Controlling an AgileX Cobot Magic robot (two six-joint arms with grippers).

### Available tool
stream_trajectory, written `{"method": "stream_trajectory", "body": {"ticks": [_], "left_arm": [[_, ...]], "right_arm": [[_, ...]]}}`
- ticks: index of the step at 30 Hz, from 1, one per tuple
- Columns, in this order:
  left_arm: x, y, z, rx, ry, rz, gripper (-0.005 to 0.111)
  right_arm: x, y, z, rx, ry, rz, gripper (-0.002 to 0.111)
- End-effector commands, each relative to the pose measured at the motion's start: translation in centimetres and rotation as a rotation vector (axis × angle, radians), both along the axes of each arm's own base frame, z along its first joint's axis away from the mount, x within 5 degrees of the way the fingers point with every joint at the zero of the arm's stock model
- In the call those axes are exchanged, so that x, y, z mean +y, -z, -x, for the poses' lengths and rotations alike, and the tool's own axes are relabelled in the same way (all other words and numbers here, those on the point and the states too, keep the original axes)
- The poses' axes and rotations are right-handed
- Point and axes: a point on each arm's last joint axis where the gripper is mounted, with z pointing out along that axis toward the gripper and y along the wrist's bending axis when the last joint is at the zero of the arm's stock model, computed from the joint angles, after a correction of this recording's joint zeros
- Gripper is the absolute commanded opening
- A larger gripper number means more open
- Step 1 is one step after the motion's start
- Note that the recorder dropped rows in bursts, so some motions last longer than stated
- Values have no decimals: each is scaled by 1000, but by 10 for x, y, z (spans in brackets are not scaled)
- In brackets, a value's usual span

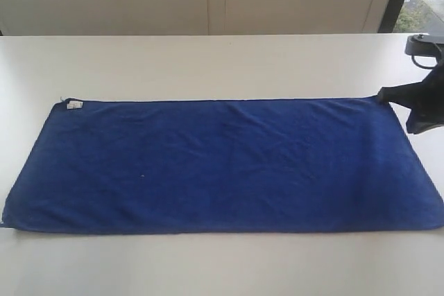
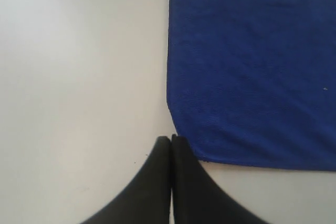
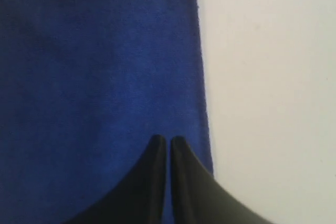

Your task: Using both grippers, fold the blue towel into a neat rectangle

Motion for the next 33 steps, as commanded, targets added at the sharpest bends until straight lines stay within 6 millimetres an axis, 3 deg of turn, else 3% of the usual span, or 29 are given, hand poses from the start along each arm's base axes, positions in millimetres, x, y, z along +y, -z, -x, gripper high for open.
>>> {"method": "stream_trajectory", "body": {"ticks": [1, 6, 21, 33], "left_arm": [[0, 1, 1, -1, -1, 1, 0], [0, 1, 1, -1, -1, 1, 0], [0, 1, 1, -1, -1, 1, 0], [0, 1, 1, -1, -1, 1, 0]], "right_arm": [[-3, 17, -7, 45, -11, -22, 20], [-4, 34, -10, 71, -48, -10, 48], [-9, 35, -11, 54, -91, 66, 49], [-9, 60, -10, 136, -95, 40, 48]]}}
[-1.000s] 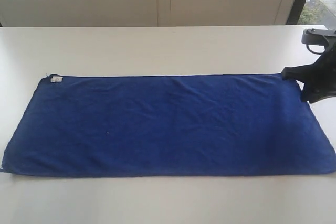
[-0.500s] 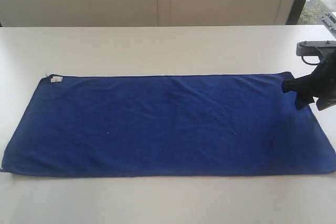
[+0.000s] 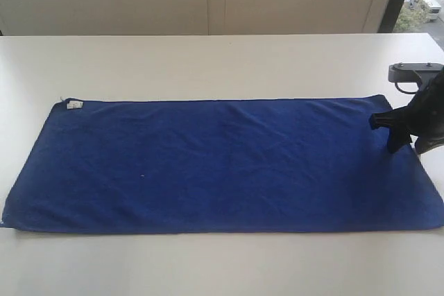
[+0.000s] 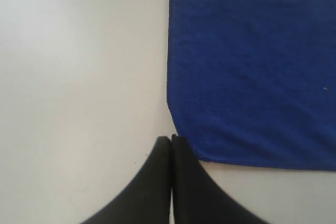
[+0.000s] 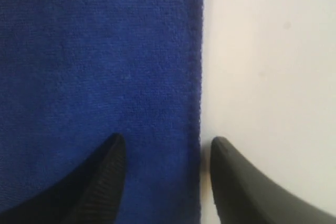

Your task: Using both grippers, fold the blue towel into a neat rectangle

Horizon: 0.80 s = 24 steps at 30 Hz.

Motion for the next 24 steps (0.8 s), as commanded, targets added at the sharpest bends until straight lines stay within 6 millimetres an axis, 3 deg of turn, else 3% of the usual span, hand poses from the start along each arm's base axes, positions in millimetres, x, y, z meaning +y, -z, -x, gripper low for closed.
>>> {"method": "stream_trajectory", "body": {"ticks": [1, 7, 10, 15, 24], "left_arm": [[0, 1, 1, -1, -2, 3, 0], [0, 1, 1, -1, -2, 3, 0], [0, 1, 1, -1, -2, 3, 0], [0, 1, 1, -1, -2, 3, 0], [0, 1, 1, -1, -2, 3, 0]], "right_arm": [[-2, 9, 2, 42, -11, -3, 45], [-2, 11, 5, 74, -20, -1, 11], [-6, 11, 6, 84, -36, 27, 0], [-26, 7, 7, 80, 39, 83, 0], [-86, -4, 19, 70, 135, 221, 0]]}}
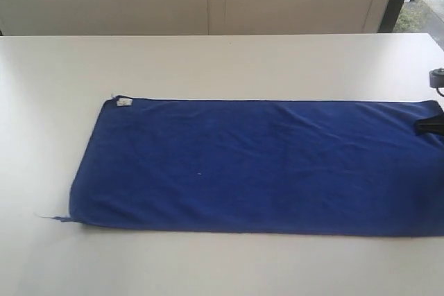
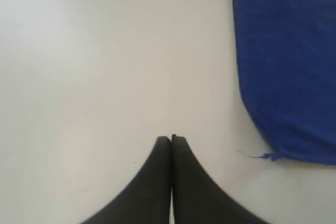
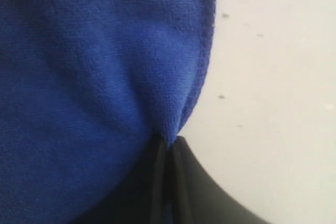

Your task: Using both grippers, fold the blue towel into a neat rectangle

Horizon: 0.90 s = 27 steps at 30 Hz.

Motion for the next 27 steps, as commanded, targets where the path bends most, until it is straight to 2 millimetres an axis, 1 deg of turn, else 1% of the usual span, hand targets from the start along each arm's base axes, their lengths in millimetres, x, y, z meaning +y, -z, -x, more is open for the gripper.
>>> {"method": "stream_trajectory", "body": {"ticks": [1, 3, 7, 9, 11, 15, 19, 21, 25, 27], "left_arm": [[0, 1, 1, -1, -3, 4, 0], [0, 1, 1, -1, -3, 4, 0], [0, 1, 1, -1, -3, 4, 0], [0, 1, 1, -1, -3, 4, 0], [0, 1, 1, -1, -3, 4, 0], [0, 1, 1, -1, -3, 4, 0], [0, 1, 1, -1, -3, 4, 0], [0, 1, 1, -1, -3, 4, 0], [0, 1, 1, -1, -3, 4, 0], [0, 1, 1, -1, -3, 4, 0]], "right_arm": [[-32, -4, 9, 3, 58, 70, 0], [-42, -8, 9, -17, 93, 77, 0], [-53, -19, 8, -47, 124, 93, 0], [-54, -25, 7, -56, 127, 99, 0], [-54, -36, 6, -85, 141, 96, 0], [-40, -63, 2, -167, 167, 58, 0], [-10, -98, 1, -215, 108, 66, 0], [11, -116, -2, -253, 55, 72, 0], [63, -158, -7, -329, -65, 67, 0], [92, -173, -9, -361, -137, 38, 0]]}}
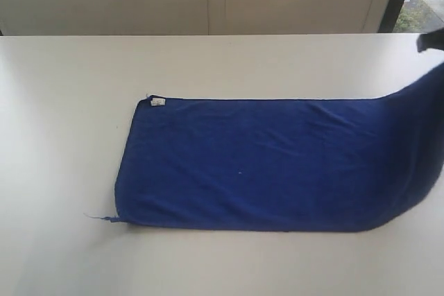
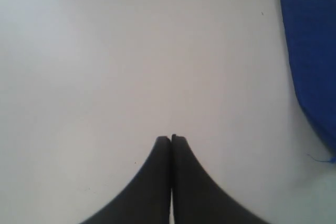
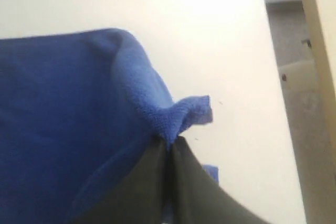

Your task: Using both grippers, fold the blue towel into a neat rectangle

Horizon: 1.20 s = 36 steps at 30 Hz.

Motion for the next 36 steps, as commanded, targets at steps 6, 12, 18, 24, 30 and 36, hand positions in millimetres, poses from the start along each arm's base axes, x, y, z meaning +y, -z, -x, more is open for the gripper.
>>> {"method": "stream_trajectory", "body": {"ticks": [6, 12, 18, 24, 30, 36], "left_arm": [[0, 1, 1, 1, -3, 4, 0], [0, 1, 1, 1, -3, 4, 0], [0, 1, 1, 1, -3, 4, 0], [0, 1, 1, 1, -3, 4, 0], [0, 1, 1, 1, -3, 4, 0], [0, 1, 1, 1, -3, 4, 0]], "right_arm": [[154, -57, -4, -135, -427, -109, 0], [241, -56, 1, -177, -648, -149, 0], [303, -35, 1, -135, -783, -171, 0], [343, -28, -2, -140, -882, -165, 0], [367, -21, -5, -150, -943, -157, 0], [397, 30, -13, -116, -972, -188, 0]]}}
